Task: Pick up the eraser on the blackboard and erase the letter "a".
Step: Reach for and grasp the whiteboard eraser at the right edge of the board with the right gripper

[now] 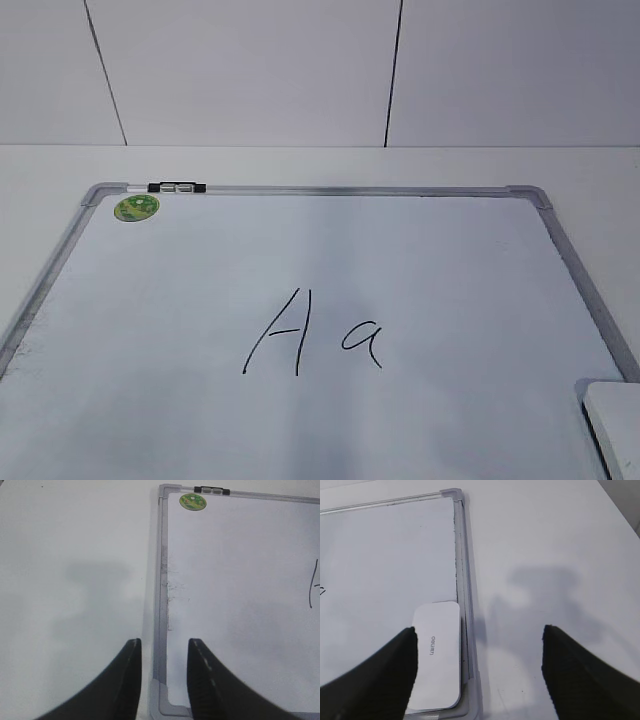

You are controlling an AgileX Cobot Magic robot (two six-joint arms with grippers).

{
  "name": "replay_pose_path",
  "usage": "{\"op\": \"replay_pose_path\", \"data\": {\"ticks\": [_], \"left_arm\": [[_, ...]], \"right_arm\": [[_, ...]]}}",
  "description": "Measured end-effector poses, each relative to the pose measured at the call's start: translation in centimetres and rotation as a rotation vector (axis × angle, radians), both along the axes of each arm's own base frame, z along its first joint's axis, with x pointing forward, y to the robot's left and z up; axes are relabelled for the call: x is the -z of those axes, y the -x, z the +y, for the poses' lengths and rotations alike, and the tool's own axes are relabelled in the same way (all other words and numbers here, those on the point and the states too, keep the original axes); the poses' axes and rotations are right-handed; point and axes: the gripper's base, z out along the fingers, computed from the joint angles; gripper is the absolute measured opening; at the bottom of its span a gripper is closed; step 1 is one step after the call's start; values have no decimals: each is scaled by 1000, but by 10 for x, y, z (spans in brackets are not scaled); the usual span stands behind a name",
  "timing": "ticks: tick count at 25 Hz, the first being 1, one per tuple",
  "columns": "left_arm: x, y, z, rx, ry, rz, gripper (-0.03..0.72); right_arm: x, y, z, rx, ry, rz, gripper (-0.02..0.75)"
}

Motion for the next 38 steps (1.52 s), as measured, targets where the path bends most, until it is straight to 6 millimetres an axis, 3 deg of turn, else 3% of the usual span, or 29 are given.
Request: {"op": "replay_pose_path", "data": {"ticks": [14, 26, 38], "left_arm": [[0, 0, 0, 0, 0, 0, 235], [0, 0, 0, 0, 0, 0, 235], [0, 0, 0, 0, 0, 0, 235]], "right_arm": [[0, -2, 0, -4, 1, 9, 592], [2, -52, 1, -12, 22, 303, 592], [-18, -106, 8, -44, -5, 296, 592]]}}
